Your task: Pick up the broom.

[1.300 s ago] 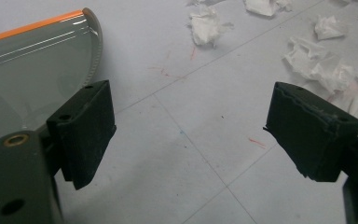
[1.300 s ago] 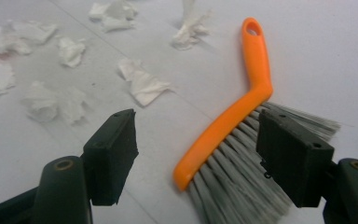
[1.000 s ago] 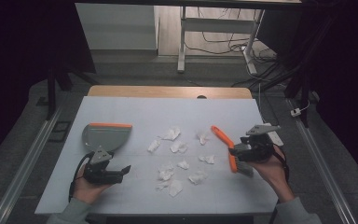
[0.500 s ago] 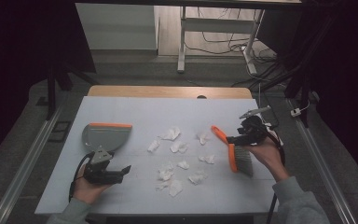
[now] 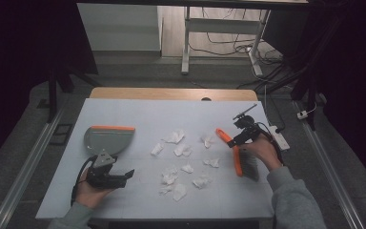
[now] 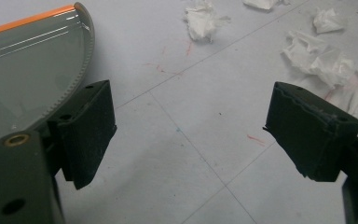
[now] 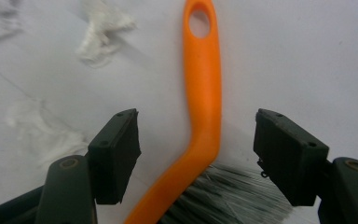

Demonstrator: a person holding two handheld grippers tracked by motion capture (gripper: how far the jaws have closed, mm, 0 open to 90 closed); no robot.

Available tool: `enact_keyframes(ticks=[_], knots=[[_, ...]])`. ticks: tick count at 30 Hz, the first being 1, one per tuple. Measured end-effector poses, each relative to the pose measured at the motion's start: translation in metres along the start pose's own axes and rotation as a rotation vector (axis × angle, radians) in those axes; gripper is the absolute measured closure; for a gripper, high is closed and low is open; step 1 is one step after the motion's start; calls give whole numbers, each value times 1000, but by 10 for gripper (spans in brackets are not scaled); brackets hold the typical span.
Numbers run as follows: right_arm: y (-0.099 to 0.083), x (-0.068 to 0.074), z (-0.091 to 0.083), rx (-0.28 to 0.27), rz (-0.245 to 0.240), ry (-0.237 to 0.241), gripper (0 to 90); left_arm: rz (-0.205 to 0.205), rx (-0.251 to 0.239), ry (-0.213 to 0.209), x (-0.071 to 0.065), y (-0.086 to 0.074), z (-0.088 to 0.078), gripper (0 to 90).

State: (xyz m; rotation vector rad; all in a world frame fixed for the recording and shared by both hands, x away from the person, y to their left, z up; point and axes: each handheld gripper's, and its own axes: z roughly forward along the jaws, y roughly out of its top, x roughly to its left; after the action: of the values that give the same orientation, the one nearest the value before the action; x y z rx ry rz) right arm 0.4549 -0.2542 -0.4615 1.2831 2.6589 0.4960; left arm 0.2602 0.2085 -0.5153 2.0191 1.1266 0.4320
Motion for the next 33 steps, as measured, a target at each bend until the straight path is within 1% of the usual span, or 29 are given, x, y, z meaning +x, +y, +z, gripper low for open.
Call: enact_keyframes(ticks=[2, 3, 6, 8, 9, 10, 12, 15, 16, 17, 19, 20, 21, 22, 23, 24, 25, 26, 28, 29, 31, 33], knots=[[1, -3, 7, 32, 8, 1, 313, 0, 0, -1, 0, 0, 0, 166], [2, -4, 12, 55, 19, -14, 323, 1, 0, -1, 0, 0, 0, 166], [3, -5, 16, 70, 27, -15, 341, -2, 1, -3, 1, 0, 1, 166], [4, -5, 20, 97, 38, -28, 387, -11, -1, -21, 1, -1, 1, 166], [4, -5, 20, 97, 38, -28, 387, -13, -2, -25, 1, -1, 1, 166], [5, -5, 22, 115, 41, -30, 404, -11, -2, -23, 1, -1, 1, 166], [5, -4, 24, 130, 42, -36, 418, -10, 0, -27, 1, -1, 1, 166], [5, -3, 25, 137, 36, -48, 439, -8, 3, -28, 0, -1, 2, 166], [5, -3, 26, 155, 30, -55, 487, -9, 3, -28, 1, -1, 2, 166], [5, -3, 26, 155, 30, -55, 487, -11, 2, -28, 1, -1, 2, 166], [5, -2, 28, 176, 19, -66, 533, -12, 2, -28, 1, -1, 2, 166], [5, -2, 29, 187, 27, -54, 548, -12, 3, -27, 1, -1, 2, 166], [5, -2, 30, 189, 34, -61, 569, -12, 3, -27, 1, -1, 2, 166], [5, -2, 30, 189, 34, -61, 569, -12, 3, -27, 1, -1, 2, 166], [5, -1, 30, 191, 48, -75, 626, -12, 4, -27, 1, -1, 2, 166], [5, -1, 30, 191, 48, -75, 626, -11, 3, -27, 1, -2, 1, 166], [5, -2, 29, 192, 61, -85, 659, -11, 3, -27, 1, -2, 1, 166], [5, -2, 29, 192, 61, -85, 659, -11, 3, -27, 1, -2, 1, 166], [5, -2, 29, 188, 83, -87, 689, -11, 5, -27, 1, -2, 2, 167], [5, -3, 29, 190, 72, -85, 692, -10, 6, -27, 1, -2, 2, 166], [5, -3, 29, 188, 71, -86, 693, -8, 6, -26, 1, -2, 2, 166], [4, -2, 29, 184, 60, -86, 696, -8, 5, -27, 1, -2, 2, 167]])
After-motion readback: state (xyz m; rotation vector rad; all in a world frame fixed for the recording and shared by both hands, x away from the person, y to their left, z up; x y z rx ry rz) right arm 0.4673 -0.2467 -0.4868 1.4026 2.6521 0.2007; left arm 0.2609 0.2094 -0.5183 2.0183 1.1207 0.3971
